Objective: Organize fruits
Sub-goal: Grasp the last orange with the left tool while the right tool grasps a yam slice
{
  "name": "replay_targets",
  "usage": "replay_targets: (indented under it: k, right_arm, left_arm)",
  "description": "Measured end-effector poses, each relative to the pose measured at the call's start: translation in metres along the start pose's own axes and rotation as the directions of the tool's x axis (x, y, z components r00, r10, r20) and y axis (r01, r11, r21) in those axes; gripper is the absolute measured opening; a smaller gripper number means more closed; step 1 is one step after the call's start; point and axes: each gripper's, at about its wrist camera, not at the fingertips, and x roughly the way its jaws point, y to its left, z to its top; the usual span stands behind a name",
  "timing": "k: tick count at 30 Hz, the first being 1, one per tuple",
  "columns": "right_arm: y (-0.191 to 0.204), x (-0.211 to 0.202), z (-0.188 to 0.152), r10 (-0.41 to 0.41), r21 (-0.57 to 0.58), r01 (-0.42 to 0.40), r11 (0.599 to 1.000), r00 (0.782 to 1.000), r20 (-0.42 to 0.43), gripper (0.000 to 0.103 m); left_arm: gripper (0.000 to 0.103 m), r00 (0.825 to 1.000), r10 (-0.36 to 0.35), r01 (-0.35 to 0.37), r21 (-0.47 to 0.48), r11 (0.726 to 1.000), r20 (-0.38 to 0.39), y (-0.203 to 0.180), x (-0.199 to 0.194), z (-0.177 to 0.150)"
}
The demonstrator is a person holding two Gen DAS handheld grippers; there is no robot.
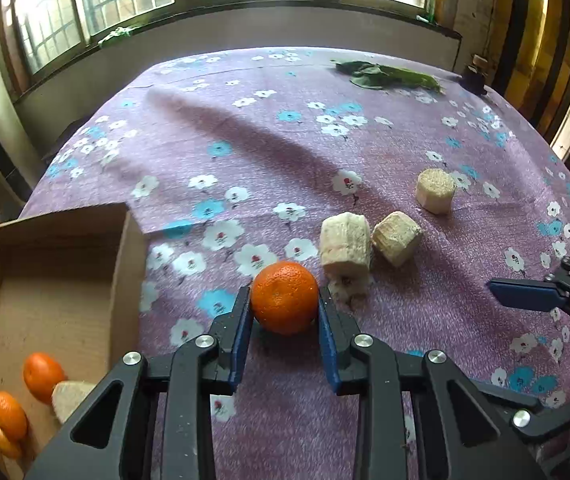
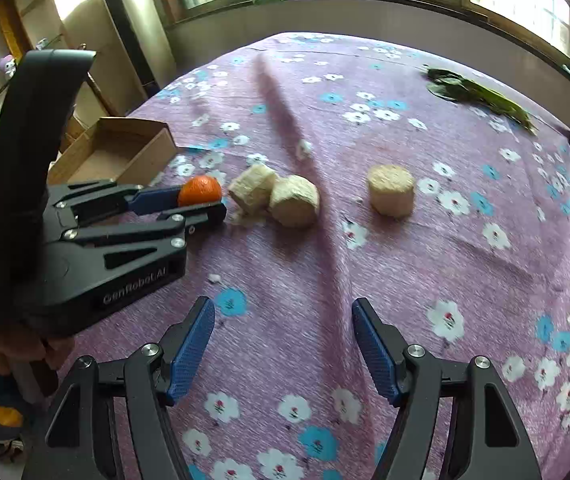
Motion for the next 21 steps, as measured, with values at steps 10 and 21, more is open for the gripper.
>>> replay_targets:
  k: [10,21]
  right_arm:
    - [0.028,0.026,0.031,0.098,-0.077,-0.097,0.992,0.995,0.002,0.075]
    - [0.018,0.040,0.054,0.051,-0.150,-0.048,0.987,0.999,0.013,0.075]
  left_arm:
    - [0.030,0.996,0.034,-0.026,-0.100,0.995,0.077,0.037,-0.052,-0.016]
    - [0.030,0.995,0.051,-0.035,-0.174,0.984,0.090,0.070,-0.071,-0.038]
